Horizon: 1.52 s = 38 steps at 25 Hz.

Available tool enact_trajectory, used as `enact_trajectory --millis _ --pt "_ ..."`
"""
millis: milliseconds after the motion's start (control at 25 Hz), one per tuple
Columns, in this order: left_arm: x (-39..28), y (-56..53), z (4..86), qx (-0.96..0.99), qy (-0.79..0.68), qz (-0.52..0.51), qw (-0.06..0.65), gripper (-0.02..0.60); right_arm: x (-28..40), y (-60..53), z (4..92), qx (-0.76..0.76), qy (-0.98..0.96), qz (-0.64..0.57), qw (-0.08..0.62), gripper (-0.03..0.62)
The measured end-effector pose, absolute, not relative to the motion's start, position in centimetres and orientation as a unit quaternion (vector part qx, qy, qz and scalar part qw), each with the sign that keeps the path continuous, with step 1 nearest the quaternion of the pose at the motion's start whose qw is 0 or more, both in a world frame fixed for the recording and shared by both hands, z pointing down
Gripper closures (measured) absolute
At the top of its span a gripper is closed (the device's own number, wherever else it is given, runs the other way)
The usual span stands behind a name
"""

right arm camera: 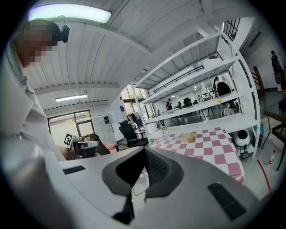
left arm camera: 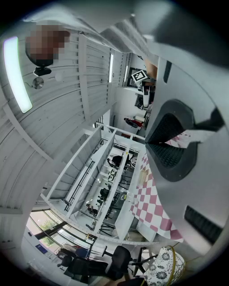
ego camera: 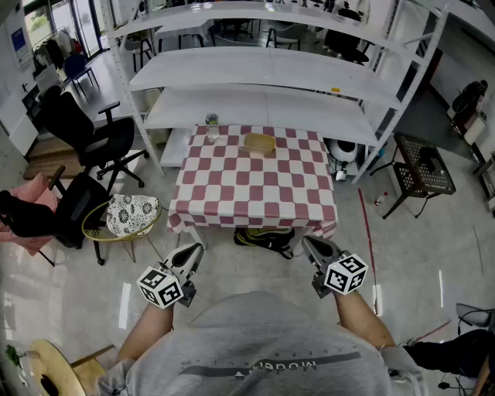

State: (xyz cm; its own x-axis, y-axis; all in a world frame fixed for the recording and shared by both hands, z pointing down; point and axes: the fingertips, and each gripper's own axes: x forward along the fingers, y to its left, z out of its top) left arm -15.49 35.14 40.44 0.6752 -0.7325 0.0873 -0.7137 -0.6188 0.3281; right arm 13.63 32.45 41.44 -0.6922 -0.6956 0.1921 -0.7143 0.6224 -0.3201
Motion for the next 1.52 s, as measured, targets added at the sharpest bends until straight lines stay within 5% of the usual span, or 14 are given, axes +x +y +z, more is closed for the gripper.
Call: enact_trajectory --millis 760,1520 --pt "-13.0 34.5 39.7 0.901 -0.400 -0.024 0.167 0.568 15.4 31.6 41.0 0.388 -0.901 0.195 0.017 0.571" --pt "-2.1 35.5 38.9 0.894 -0.416 -0.026 0.161 0.569 22.5 32.1 40.6 0.329 -0.924 0.192 0.021 0.571"
